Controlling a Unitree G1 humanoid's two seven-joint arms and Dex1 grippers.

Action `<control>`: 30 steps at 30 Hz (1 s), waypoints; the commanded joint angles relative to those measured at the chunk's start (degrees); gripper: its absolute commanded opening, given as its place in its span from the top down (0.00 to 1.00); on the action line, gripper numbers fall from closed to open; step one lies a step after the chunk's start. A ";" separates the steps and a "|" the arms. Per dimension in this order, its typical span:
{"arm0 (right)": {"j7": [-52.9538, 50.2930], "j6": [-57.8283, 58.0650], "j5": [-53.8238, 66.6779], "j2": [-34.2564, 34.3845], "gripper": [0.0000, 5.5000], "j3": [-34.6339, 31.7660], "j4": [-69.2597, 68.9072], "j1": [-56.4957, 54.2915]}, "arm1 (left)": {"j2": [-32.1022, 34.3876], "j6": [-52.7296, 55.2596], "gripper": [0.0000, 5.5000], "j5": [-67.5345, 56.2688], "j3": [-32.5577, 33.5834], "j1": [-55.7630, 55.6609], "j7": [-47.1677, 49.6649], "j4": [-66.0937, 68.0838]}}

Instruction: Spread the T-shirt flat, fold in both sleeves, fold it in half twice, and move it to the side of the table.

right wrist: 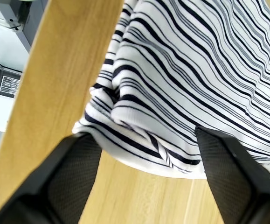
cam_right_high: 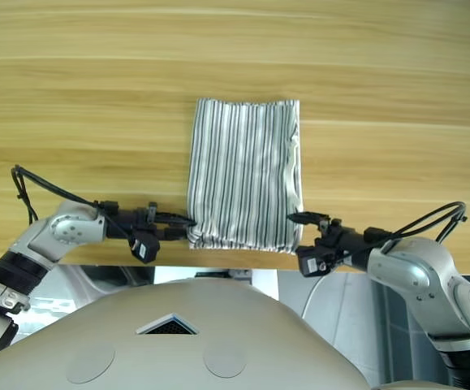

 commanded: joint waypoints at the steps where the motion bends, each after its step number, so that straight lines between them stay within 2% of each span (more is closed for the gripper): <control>1: 0.87 -0.71 -0.72 -0.88 0.38 0.94 0.79 -0.25 | -0.16 0.78 0.77 2.12 -1.09 -0.43 -0.46 1.07; 9: 0.72 -0.76 -0.64 -1.01 0.68 0.19 0.48 0.22 | 0.20 0.62 0.77 1.97 -1.08 -0.23 -0.22 1.09; 18: -0.45 -1.84 1.87 -0.08 0.98 -6.57 -2.14 3.44 | 0.58 1.05 0.77 0.74 -0.97 0.10 -0.64 0.34; 24: -0.26 -2.79 4.38 0.52 1.00 -8.62 -2.99 3.84 | 1.63 4.13 0.77 -8.26 -0.83 0.04 -4.08 -3.62; 30: -0.05 -3.79 4.93 0.47 1.00 -8.32 -2.27 3.61 | 2.51 5.06 0.77 -10.69 0.28 -0.45 -5.52 -4.42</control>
